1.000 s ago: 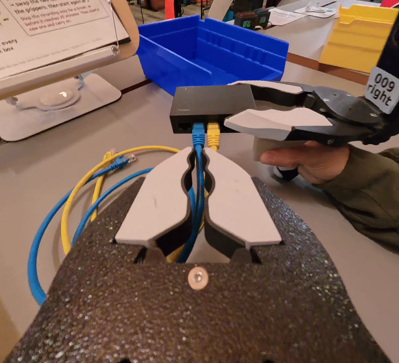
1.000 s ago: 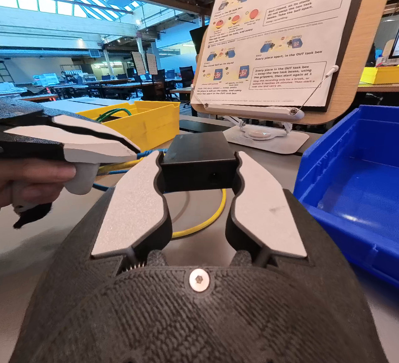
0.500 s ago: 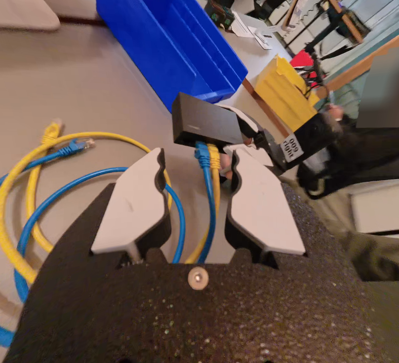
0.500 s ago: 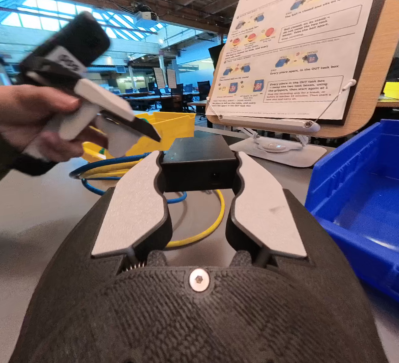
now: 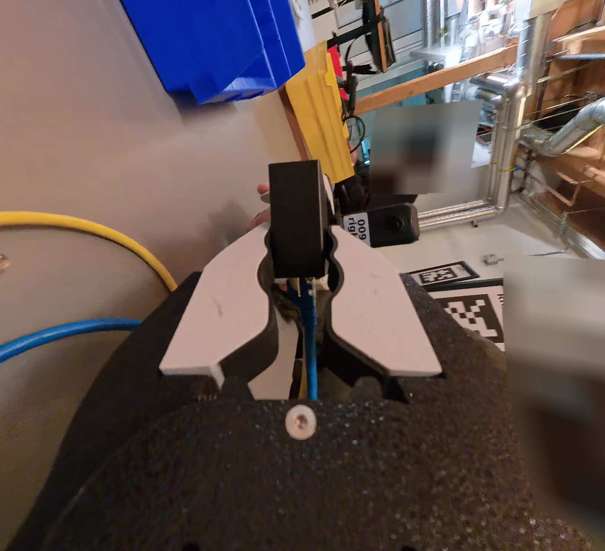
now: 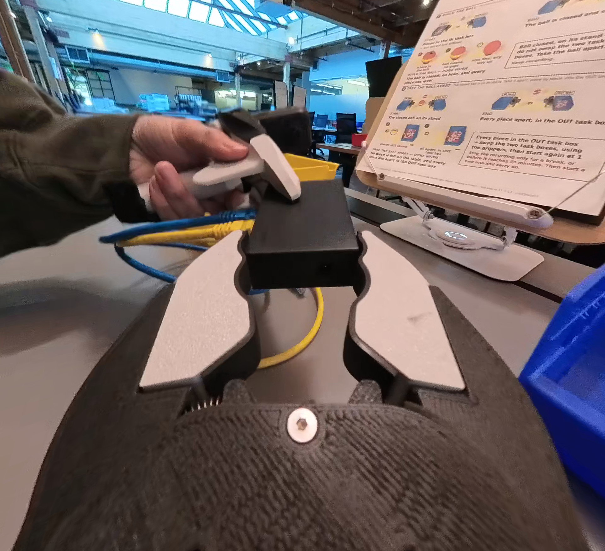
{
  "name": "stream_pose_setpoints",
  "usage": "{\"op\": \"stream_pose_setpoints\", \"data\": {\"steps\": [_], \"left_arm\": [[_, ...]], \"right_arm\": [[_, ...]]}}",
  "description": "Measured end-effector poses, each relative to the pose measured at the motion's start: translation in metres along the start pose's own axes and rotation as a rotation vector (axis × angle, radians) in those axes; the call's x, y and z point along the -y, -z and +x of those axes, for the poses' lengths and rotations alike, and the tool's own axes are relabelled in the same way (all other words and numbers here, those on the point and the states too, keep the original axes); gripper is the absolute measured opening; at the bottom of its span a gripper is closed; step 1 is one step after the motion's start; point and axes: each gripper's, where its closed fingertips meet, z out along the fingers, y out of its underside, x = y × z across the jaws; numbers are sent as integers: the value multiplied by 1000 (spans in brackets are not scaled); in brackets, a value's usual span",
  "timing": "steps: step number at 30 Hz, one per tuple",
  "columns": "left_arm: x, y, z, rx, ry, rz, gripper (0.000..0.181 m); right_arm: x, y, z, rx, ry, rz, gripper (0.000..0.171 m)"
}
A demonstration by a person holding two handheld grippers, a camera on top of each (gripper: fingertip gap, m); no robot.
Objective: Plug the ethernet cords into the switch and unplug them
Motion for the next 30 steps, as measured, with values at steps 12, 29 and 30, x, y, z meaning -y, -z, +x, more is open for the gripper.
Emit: {"op": "stream_pose_setpoints", "data": {"steps": [12, 29, 30], "left_arm": [[-4, 6, 0, 112, -44, -84, 27], [17, 9, -8, 211, -215, 61, 41], [20, 13, -6, 227, -256, 84, 41]], "right_arm": [[-7, -6, -1, -45, 90, -59, 64], [-20, -8, 9, -133, 117, -170, 63], [-19, -7, 12, -143, 100, -164, 63]]}}
